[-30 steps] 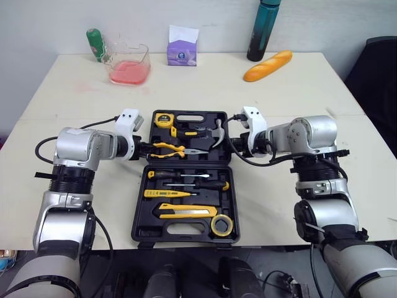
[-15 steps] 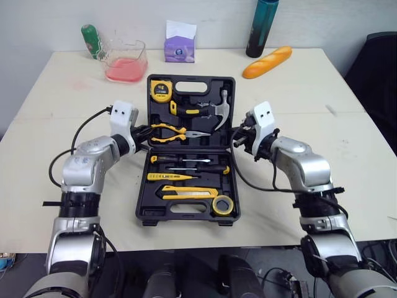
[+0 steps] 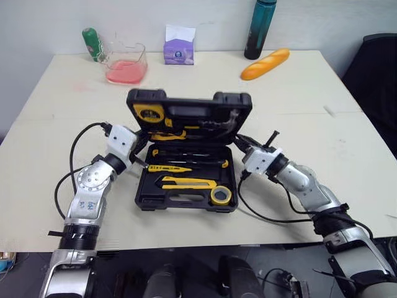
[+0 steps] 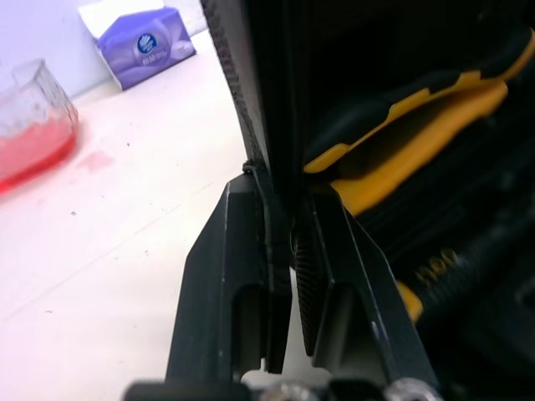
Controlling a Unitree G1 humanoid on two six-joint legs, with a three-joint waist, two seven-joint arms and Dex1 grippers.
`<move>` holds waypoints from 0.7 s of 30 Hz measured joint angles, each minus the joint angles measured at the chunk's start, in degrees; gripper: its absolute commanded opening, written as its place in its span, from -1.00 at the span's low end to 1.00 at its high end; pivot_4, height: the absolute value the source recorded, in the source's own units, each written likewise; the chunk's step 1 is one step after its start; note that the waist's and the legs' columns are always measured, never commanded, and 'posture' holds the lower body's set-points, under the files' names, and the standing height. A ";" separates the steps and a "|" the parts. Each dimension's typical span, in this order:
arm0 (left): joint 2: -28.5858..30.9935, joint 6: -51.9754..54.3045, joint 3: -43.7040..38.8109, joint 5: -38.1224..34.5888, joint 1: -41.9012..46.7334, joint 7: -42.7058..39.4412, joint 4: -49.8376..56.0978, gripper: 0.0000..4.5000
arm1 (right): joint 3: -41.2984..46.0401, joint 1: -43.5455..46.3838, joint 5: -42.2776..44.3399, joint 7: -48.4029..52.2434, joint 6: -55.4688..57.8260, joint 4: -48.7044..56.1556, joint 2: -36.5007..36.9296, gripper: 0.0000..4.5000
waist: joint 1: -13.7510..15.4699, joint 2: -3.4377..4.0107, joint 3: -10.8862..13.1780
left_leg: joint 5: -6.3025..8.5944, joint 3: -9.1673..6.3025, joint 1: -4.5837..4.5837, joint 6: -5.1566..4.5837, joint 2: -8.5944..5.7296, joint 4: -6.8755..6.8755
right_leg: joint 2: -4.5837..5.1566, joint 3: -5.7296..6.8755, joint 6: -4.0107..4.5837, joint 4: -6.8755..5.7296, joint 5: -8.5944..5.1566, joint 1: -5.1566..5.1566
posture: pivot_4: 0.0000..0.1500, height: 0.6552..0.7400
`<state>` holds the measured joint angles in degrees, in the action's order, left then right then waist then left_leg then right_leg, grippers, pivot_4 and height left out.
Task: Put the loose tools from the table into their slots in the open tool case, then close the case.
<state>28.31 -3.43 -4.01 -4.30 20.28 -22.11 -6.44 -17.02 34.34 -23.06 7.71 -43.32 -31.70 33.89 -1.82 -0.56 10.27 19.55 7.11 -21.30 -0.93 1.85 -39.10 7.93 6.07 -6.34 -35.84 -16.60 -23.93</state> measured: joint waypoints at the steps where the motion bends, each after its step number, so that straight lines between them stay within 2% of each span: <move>1: 0.14 -1.01 0.01 0.50 -1.32 0.08 0.86 -1.00 | -0.47 0.05 -1.59 -1.86 -1.15 -0.75 0.38 -1.00 | 0.02 0.00 0.00 | 0.02 -0.04 0.11 0.01 0.04 0.00 | 0.00 0.05 0.00 0.08 0.00 0.16 | 1.00 1.00; 5: 0.98 -2.05 0.05 0.84 -4.40 -0.05 3.61 -1.00 | -0.97 0.20 -5.13 -6.36 -4.14 -2.86 0.65 -1.00 | 0.03 0.00 0.00 | 0.02 -0.10 0.22 0.00 0.04 -0.01 | 0.04 0.09 0.01 0.10 0.00 0.30 | 1.00 1.00; 7: 1.39 -2.09 -0.28 0.09 -5.70 -0.40 4.72 -0.57 | -1.24 0.12 -5.18 -6.32 -4.87 -2.98 0.82 -1.00 | -0.05 0.01 -0.01 | 0.03 -0.12 0.25 0.01 0.05 -0.01 | 0.03 0.09 0.01 0.10 0.00 0.32 | 1.00 1.00; 10: 3.30 -1.87 -1.62 -0.13 -8.67 -2.21 5.85 -0.01 | -1.19 -1.35 -3.77 -2.89 -5.02 -2.90 2.32 -0.49 | 0.00 0.00 -0.02 | 0.04 -0.15 0.24 0.00 0.06 -0.01 | 0.03 0.14 0.01 0.15 0.00 0.35 | 1.00 1.00; 13: 6.77 -0.89 -6.15 -2.35 -15.11 -5.05 7.74 0.63 | -0.25 -5.81 -1.39 1.16 -4.78 -3.78 5.49 0.22 | 0.16 0.05 0.02 | 0.09 -0.20 0.12 -0.14 -0.02 -0.02 | 0.25 0.22 0.01 0.21 0.00 0.34 | 1.00 1.00; 16: 9.37 -0.09 -9.54 -3.47 -19.07 -7.18 9.43 0.64 | 1.06 -7.05 0.80 4.39 -5.48 -1.31 8.84 0.90 | 0.17 0.04 0.01 | 0.10 -0.26 0.16 -0.20 -0.07 -0.06 | 0.44 0.35 -0.03 0.28 0.02 0.46 | 1.00 1.00; 17: 10.87 0.62 -11.31 -3.98 -21.89 -8.24 10.41 0.64 | 2.07 -8.40 2.64 6.18 -5.57 -0.14 10.60 0.98 | 0.23 0.03 0.00 | 0.12 -0.32 0.19 -0.23 -0.07 -0.05 | 0.52 0.38 -0.03 0.31 0.02 0.52 | 1.00 1.00; 21: 12.13 4.23 -16.78 -7.13 -25.73 -10.19 10.79 0.64 | 4.52 -11.89 9.65 12.67 -4.21 0.94 13.29 0.98 | 0.56 0.01 0.00 | 0.13 -0.44 0.17 -0.26 -0.10 -0.06 | 0.57 0.53 -0.03 0.36 0.02 0.61 | 1.00 1.00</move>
<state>40.44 0.80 -20.79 -11.43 -5.45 -32.30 4.35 -12.49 22.46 -13.41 20.38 -47.54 -30.76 47.18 -1.26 -0.55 10.27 19.68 6.67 -21.14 -1.18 1.76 -39.16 8.51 6.60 -6.37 -35.48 -16.59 -23.33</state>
